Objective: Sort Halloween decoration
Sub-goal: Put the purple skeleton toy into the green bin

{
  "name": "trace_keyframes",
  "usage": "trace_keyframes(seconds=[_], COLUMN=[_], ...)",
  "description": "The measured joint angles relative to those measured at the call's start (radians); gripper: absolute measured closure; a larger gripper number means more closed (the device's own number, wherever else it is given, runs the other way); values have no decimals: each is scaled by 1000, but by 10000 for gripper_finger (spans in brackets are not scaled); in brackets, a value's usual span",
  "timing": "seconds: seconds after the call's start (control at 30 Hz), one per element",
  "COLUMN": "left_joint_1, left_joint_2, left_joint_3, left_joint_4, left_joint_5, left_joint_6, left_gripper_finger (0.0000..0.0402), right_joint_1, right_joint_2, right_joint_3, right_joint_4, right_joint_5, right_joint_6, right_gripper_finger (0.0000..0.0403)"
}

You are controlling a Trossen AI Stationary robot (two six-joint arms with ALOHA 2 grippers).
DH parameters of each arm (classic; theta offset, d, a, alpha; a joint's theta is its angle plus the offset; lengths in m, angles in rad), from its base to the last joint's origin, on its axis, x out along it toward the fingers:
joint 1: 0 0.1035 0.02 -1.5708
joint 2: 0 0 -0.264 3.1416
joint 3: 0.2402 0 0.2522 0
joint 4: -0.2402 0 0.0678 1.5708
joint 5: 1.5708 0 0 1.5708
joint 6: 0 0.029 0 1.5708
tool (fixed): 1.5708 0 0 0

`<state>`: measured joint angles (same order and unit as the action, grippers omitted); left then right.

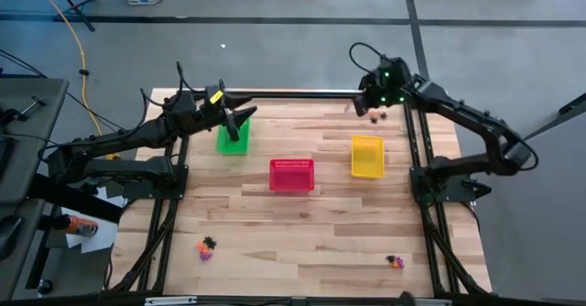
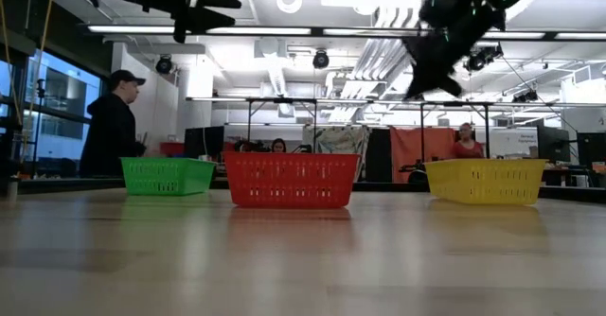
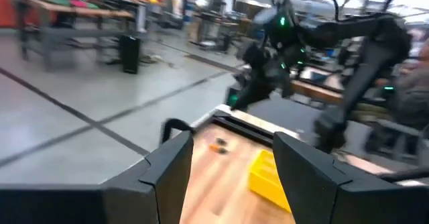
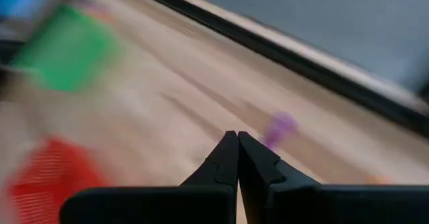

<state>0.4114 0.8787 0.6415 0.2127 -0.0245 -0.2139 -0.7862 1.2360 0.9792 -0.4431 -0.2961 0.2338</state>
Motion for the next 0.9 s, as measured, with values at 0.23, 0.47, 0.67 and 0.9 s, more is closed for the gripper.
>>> trace_keyframes(seconds=[0.23,0.47,0.67,0.9], left_joint_1=[-2,-16,-16,-31], left_joint_2=[0,0,-9,-9], left_joint_3=[0,0,0,0], left_joint_4=[-4,-7,-4,-5], left_joint_5=[-10,72,168,265], left_joint_6=[-48,-91,-65,-115], left_gripper_finger=[205,205,205,205], right_joint_1=[241,425,448,387], right_joint_2=[-6,-9,12,176], right_joint_3=[2,2,2,167], right_joint_4=[360,481,430,151], right_joint_5=[-109,56,282,350], right_joint_6=[-31,7,247,371], right_gripper_finger=[402,402,403,401])
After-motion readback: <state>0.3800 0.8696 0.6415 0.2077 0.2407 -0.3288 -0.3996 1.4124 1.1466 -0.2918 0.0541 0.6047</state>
